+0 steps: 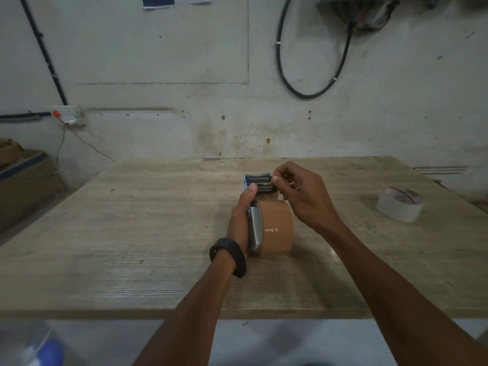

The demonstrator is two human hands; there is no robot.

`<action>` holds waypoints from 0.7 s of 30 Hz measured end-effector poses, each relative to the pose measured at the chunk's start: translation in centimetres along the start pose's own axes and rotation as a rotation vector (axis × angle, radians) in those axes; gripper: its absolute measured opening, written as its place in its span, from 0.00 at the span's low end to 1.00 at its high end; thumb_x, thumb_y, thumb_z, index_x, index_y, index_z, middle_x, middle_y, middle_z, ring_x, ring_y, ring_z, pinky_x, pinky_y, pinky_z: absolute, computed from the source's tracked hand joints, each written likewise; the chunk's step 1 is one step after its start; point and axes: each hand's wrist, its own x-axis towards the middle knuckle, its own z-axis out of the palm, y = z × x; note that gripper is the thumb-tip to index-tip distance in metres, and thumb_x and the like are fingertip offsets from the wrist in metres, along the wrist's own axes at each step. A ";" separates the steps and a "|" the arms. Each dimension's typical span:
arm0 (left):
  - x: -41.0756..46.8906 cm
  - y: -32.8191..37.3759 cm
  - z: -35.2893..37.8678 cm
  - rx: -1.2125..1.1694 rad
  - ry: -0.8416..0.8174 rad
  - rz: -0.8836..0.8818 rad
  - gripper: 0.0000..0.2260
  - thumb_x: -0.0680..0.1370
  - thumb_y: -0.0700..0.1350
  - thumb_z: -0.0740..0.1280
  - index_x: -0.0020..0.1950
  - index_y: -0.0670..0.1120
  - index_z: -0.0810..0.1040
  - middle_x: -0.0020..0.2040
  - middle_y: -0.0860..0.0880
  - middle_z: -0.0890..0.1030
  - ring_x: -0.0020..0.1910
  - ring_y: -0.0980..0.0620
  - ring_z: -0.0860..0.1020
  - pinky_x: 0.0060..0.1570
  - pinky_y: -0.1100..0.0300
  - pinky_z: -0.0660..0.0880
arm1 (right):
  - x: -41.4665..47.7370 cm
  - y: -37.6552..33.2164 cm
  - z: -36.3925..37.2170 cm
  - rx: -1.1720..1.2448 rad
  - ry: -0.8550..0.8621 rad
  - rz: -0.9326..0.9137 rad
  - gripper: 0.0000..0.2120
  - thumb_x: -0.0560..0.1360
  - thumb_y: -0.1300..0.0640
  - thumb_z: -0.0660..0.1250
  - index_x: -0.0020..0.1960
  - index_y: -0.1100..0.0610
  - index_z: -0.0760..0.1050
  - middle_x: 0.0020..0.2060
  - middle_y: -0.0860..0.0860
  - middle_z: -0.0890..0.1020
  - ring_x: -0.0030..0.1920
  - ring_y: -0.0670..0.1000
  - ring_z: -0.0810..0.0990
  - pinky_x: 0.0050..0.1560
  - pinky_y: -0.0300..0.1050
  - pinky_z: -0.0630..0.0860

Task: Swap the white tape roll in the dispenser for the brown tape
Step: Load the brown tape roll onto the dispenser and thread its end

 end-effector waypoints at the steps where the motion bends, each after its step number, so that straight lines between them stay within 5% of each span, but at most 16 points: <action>1: 0.1 -0.1 -0.1 -0.002 -0.004 0.002 0.40 0.64 0.72 0.71 0.65 0.44 0.80 0.49 0.42 0.85 0.43 0.44 0.84 0.44 0.51 0.79 | 0.0 0.0 0.0 0.028 -0.005 0.008 0.04 0.80 0.61 0.66 0.50 0.59 0.79 0.39 0.43 0.80 0.37 0.33 0.78 0.37 0.27 0.74; 5: 0.2 -0.2 -0.3 -0.024 -0.056 0.022 0.29 0.70 0.68 0.66 0.57 0.46 0.83 0.43 0.45 0.86 0.38 0.47 0.84 0.38 0.55 0.80 | -0.1 0.3 0.0 0.277 -0.013 0.117 0.04 0.79 0.63 0.67 0.49 0.61 0.81 0.40 0.55 0.83 0.36 0.46 0.80 0.40 0.42 0.80; 8: 0.1 0.0 -0.4 -0.046 -0.082 0.005 0.28 0.69 0.67 0.64 0.54 0.46 0.83 0.39 0.46 0.86 0.34 0.49 0.84 0.36 0.57 0.79 | 0.4 0.2 -0.3 0.305 -0.057 0.180 0.05 0.78 0.66 0.68 0.49 0.61 0.82 0.40 0.55 0.85 0.38 0.49 0.82 0.42 0.44 0.81; 13: 0.0 0.3 -0.2 -0.009 -0.028 -0.018 0.34 0.69 0.70 0.67 0.63 0.44 0.81 0.44 0.44 0.86 0.41 0.46 0.84 0.43 0.52 0.79 | 0.9 -0.5 -1.1 0.151 -0.067 0.180 0.07 0.76 0.68 0.67 0.47 0.61 0.84 0.39 0.54 0.86 0.35 0.48 0.84 0.42 0.43 0.83; 17: -0.3 0.1 0.1 0.000 -0.017 -0.022 0.33 0.70 0.69 0.67 0.64 0.46 0.81 0.46 0.44 0.87 0.43 0.45 0.85 0.47 0.50 0.79 | 1.3 -1.6 -1.6 -0.134 -0.107 0.101 0.05 0.75 0.54 0.73 0.45 0.55 0.85 0.34 0.45 0.83 0.36 0.41 0.82 0.41 0.35 0.78; 21: -0.7 0.1 0.4 0.056 0.004 -0.010 0.37 0.64 0.72 0.70 0.64 0.48 0.82 0.51 0.41 0.86 0.47 0.42 0.84 0.52 0.45 0.78 | 2.4 -2.5 -2.2 -0.309 -0.211 0.097 0.08 0.74 0.54 0.75 0.49 0.58 0.86 0.40 0.51 0.85 0.41 0.46 0.81 0.39 0.36 0.75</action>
